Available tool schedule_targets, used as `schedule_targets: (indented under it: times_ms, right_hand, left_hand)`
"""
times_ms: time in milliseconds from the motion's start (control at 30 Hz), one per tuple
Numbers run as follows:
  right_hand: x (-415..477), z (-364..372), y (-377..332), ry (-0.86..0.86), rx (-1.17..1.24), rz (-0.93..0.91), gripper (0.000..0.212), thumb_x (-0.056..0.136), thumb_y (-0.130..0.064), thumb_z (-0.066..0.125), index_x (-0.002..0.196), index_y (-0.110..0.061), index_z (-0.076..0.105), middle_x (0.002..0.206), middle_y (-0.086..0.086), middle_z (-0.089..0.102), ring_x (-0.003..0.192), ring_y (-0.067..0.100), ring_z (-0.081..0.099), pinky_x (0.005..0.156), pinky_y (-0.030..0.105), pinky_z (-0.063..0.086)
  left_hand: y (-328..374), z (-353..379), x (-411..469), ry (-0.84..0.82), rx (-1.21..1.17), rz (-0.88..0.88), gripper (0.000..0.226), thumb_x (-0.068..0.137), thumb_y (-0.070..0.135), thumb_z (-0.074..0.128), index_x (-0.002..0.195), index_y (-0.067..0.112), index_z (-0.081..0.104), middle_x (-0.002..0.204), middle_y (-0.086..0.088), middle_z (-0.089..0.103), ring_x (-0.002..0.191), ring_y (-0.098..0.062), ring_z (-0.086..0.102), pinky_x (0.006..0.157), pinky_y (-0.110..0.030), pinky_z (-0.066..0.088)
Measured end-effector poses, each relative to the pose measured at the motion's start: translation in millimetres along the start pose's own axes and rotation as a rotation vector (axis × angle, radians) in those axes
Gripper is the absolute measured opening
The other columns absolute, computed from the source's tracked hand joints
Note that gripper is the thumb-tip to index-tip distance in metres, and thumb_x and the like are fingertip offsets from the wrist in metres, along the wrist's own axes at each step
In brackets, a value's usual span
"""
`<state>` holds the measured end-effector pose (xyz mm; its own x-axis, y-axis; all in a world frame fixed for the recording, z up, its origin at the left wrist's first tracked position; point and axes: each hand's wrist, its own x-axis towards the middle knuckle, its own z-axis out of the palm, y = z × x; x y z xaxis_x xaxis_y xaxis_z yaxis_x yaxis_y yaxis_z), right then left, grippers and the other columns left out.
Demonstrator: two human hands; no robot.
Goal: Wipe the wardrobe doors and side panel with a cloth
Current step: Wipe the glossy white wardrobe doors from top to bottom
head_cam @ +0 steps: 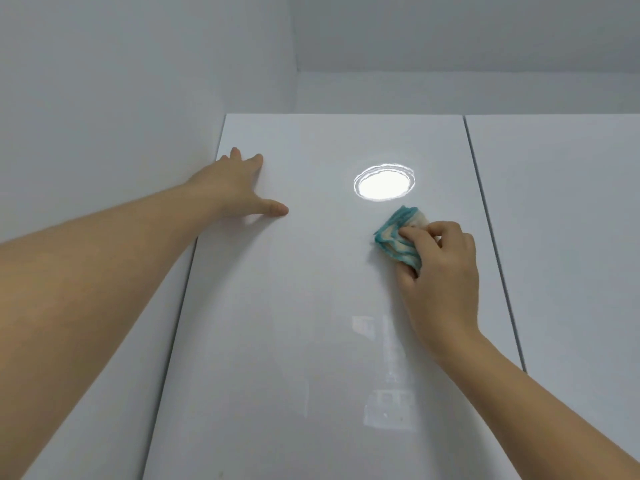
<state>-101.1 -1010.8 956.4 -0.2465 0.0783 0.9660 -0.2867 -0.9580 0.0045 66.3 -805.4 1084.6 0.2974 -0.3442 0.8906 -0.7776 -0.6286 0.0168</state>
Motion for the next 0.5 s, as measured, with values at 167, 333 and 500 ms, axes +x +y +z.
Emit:
schedule_targets:
  times_ms: [167, 333, 500]
  right_hand:
    - [-14.7, 31.1, -46.7, -0.002, 0.051, -0.182, 0.03, 0.07, -0.004, 0.077, 0.1, -0.009, 0.071, 0.096, 0.009, 0.058, 0.083, 0.03, 0.051, 0.059, 0.029, 0.042]
    - [-25.5, 67.5, -100.9, -0.042, 0.068, -0.289, 0.027, 0.06, -0.003, 0.079, 0.083, -0.011, 0.067, 0.087, 0.006, 0.057, 0.074, 0.027, 0.047, 0.051, 0.029, 0.039]
    - [-28.2, 92.0, -141.1, -0.047, 0.108, -0.336, 0.029, 0.053, 0.004, 0.078, 0.076, -0.01, 0.066, 0.079, 0.005, 0.055, 0.067, 0.025, 0.045, 0.046, 0.032, 0.038]
  left_hand:
    - [-0.6, -1.3, 1.6, 0.008, 0.031, 0.004, 0.105, 0.07, 0.07, 0.065, 0.151, 0.021, 0.017, 0.157, -0.017, 0.012, 0.138, -0.034, 0.029, 0.105, -0.045, 0.038]
    - [0.8, -4.1, 0.5, -0.032, 0.073, 0.017, 0.112, 0.071, 0.072, 0.062, 0.153, 0.019, 0.007, 0.158, -0.02, 0.005, 0.141, -0.036, 0.024, 0.108, -0.043, 0.034]
    - [-1.4, -21.9, -7.2, -0.116, 0.079, 0.04, 0.099, 0.083, 0.064, 0.055, 0.155, 0.022, 0.001, 0.161, -0.013, -0.003, 0.145, -0.031, 0.02, 0.113, -0.04, 0.024]
